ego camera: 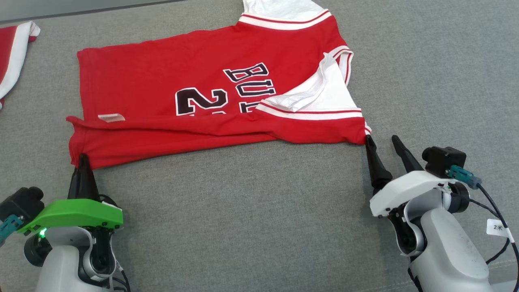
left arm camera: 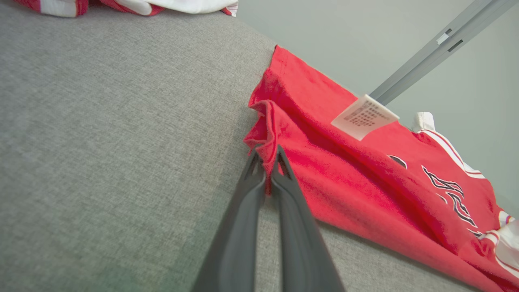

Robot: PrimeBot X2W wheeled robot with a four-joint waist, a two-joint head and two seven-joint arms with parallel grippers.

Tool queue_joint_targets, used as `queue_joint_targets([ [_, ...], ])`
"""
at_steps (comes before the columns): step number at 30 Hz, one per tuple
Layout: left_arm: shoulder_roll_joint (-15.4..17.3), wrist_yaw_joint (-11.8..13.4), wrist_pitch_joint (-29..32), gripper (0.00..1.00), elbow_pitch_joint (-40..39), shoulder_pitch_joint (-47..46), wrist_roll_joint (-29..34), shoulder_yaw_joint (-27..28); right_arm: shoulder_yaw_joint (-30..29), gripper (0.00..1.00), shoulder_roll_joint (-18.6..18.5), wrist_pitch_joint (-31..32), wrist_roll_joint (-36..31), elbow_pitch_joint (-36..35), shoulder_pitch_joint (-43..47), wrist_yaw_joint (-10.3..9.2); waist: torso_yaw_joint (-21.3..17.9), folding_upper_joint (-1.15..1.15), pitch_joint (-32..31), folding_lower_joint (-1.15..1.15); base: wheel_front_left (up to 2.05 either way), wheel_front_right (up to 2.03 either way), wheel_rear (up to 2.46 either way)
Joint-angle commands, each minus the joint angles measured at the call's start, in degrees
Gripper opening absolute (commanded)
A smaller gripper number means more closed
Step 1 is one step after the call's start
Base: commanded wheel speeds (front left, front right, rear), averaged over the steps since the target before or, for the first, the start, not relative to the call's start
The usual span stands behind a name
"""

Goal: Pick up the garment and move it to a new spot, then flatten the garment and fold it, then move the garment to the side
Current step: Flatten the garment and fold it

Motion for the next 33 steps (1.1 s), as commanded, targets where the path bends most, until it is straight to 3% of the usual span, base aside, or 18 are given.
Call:
queue_joint_targets([
  [1,0.5,-0.01,-0.39,0.0,-0.3,-0.71,0.4,0.28,0.23,1.0,0.06,0.22,0.49,0.88,-1.32,0.02,0.57,0.0,0.03,0.0,0.0,0.0,0.0],
  [11,0.12,-0.52,-0.92,0.0,0.66,0.0,1.21,-1.32,3.97,1.0,0.29,2.35,3.42,11.4,-6.24,0.02,2.82,0.0,-0.92,0.0,0.0,0.0,0.0],
  [12,0.16,-0.66,-1.13,0.0,0.9,0.1,1.39,-1.49,4.41,0.79,0.34,2.52,3.18,12.33,-6.56,0.02,2.93,0.0,-1.13,0.0,0.0,0.0,0.0],
  [13,0.16,-0.89,-1.35,0.0,1.12,0.2,1.5,-1.65,4.8,0.44,0.38,2.51,3.12,13.06,-6.76,0.02,2.99,0.0,-1.37,0.0,0.0,0.0,0.0],
  [15,0.21,-1.6,-1.79,0.0,1.32,0.45,1.47,-2.0,5.1,0.24,0.39,2.27,3.23,14.04,-6.96,0.02,3.0,0.0,-1.88,0.0,0.0,0.0,0.0],
  [16,0.28,-1.94,-2.11,0.0,1.43,0.66,1.54,-2.12,5.12,0.0,0.37,1.99,2.92,14.31,-7.14,0.02,2.97,0.0,-2.18,0.0,0.0,0.0,0.0],
  [24,0.07,-4.14,-2.9,0.0,-0.01,3.11,1.04,-3.42,3.56,0.0,-0.81,2.38,6.51,10.53,-5.2,0.0,2.39,0.0,-4.83,0.0,0.0,0.0,0.0],
  [33,0.45,-4.91,-0.61,0.0,-5.43,13.56,-0.68,-4.3,1.69,0.0,-5.43,10.73,14.61,-7.52,8.29,0.0,2.37,0.0,-7.7,0.0,0.0,0.0,0.0],
])
